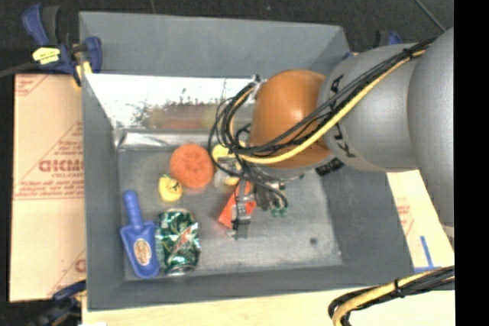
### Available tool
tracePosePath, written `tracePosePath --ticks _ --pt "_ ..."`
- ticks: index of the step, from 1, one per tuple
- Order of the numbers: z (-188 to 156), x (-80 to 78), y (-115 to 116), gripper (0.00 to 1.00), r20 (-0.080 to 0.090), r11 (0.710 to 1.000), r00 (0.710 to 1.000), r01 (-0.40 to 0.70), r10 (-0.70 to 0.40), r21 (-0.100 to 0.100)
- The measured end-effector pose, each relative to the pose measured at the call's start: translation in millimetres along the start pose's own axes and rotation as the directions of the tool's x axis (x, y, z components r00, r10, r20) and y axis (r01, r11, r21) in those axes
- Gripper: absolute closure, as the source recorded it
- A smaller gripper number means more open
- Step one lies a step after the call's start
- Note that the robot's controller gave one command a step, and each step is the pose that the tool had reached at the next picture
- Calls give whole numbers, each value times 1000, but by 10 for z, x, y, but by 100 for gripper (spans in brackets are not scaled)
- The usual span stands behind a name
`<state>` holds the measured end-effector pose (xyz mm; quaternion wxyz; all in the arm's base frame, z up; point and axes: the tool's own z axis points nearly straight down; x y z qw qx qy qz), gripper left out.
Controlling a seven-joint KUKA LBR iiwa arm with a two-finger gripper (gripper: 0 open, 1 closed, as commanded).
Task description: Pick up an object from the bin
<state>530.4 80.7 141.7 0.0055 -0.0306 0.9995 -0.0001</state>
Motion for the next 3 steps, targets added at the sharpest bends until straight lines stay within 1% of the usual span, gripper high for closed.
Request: tracePosePath --ticks 1,2,3 --pt "514 -145 230 0 8 996 996 84 -84 1" --pt "768 -135 310 0 6 992 992 126 -126 2" --pt "708 188 710 0 7 999 999 34 -34 -1"
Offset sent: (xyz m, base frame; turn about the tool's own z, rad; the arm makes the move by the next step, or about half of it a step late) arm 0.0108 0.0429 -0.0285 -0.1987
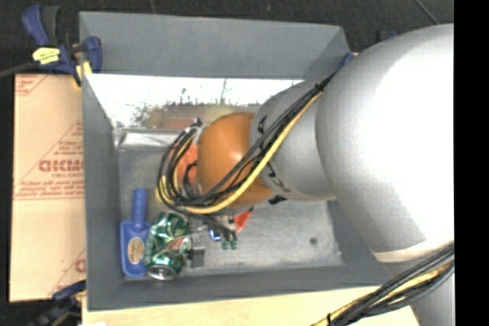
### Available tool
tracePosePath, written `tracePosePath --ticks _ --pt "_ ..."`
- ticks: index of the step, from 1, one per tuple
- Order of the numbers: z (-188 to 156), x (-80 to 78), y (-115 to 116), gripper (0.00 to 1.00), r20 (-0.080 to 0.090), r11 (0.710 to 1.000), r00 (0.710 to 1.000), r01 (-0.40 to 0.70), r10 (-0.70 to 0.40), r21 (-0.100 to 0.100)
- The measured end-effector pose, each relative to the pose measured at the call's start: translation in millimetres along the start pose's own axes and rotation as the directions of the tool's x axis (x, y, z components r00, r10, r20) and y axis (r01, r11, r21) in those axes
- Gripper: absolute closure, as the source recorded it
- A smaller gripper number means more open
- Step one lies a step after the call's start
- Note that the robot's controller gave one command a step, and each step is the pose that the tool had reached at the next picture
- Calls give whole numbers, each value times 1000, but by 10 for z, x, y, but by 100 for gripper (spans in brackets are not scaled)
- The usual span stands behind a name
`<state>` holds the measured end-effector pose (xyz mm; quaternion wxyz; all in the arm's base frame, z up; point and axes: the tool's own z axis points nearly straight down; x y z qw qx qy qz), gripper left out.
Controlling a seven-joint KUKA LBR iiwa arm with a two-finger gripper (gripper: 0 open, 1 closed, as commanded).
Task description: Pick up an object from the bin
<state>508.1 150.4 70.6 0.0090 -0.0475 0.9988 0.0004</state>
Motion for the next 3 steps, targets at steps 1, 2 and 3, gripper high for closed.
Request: tracePosePath --ticks 1,2,3 --pt "0 3 -290 0 4 999 999 48 -48 0" --pt "-2 -86 -1093 100 3 999 999 -37 37 0" --pt "-1 -83 -1091 100 2 999 999 -37 37 0"
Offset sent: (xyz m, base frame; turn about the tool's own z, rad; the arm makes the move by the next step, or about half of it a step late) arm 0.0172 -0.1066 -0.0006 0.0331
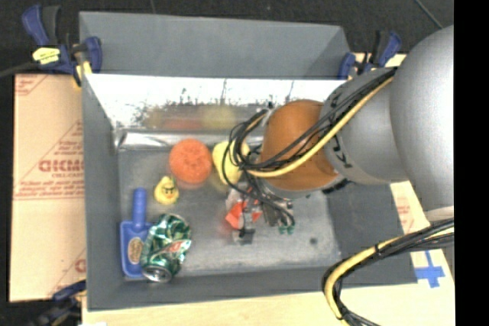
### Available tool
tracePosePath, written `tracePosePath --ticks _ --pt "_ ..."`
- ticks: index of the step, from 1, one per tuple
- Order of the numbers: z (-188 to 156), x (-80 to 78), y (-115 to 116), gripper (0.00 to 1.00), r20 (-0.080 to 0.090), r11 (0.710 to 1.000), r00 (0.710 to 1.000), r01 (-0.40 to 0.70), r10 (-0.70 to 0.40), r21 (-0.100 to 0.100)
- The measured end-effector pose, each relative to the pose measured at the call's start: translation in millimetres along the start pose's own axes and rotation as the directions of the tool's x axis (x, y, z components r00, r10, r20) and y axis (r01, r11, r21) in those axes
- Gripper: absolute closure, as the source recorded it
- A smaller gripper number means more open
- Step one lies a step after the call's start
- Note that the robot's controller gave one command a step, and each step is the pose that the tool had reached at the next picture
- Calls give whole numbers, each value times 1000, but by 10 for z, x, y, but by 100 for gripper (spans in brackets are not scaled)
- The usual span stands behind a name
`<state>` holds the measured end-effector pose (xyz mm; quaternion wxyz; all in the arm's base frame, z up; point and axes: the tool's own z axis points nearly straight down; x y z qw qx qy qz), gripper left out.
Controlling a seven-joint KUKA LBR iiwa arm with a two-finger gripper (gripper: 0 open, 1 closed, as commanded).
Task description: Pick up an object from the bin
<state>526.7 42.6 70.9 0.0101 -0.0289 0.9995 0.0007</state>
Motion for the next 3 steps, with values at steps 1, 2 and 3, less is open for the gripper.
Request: tracePosePath --ticks 1,2,3 --pt "-593 -96 -51 100 -6 1000 1000 0 0 1" --pt "-1089 -149 -71 100 2 1000 1000 -7 7 1" --pt "-1439 -296 -39 100 5 1000 1000 -31 31 0"
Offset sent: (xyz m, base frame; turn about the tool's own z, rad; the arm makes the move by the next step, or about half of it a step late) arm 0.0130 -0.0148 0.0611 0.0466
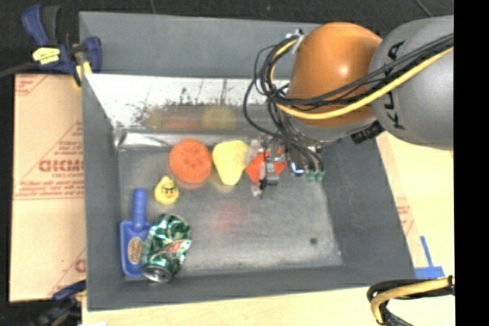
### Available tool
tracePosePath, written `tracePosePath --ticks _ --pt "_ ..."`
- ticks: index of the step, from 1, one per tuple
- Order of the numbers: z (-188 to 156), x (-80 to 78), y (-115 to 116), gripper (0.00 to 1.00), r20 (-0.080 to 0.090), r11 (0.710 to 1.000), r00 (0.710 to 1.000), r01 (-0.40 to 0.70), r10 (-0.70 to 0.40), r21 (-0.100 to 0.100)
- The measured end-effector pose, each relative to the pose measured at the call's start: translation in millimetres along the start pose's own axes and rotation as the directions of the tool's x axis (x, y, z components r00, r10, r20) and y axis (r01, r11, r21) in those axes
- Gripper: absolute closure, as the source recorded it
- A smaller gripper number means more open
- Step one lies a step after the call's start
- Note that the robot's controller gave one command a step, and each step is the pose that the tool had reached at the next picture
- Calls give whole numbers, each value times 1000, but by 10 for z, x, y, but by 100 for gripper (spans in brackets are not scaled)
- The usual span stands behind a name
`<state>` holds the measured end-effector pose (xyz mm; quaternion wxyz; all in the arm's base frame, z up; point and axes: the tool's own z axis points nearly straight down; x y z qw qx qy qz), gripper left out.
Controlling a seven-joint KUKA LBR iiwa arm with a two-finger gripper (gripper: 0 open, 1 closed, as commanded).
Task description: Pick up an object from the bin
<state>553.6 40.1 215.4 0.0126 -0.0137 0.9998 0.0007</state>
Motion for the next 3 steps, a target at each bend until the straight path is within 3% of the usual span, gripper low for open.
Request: tracePosePath --ticks 1,2,3 --pt "812 173 157 100 0 990 990 143 -143 1" --pt "392 6 74 100 -1 994 994 112 -112 0" --pt "-42 -24 359 100 -11 991 991 136 -136 0"
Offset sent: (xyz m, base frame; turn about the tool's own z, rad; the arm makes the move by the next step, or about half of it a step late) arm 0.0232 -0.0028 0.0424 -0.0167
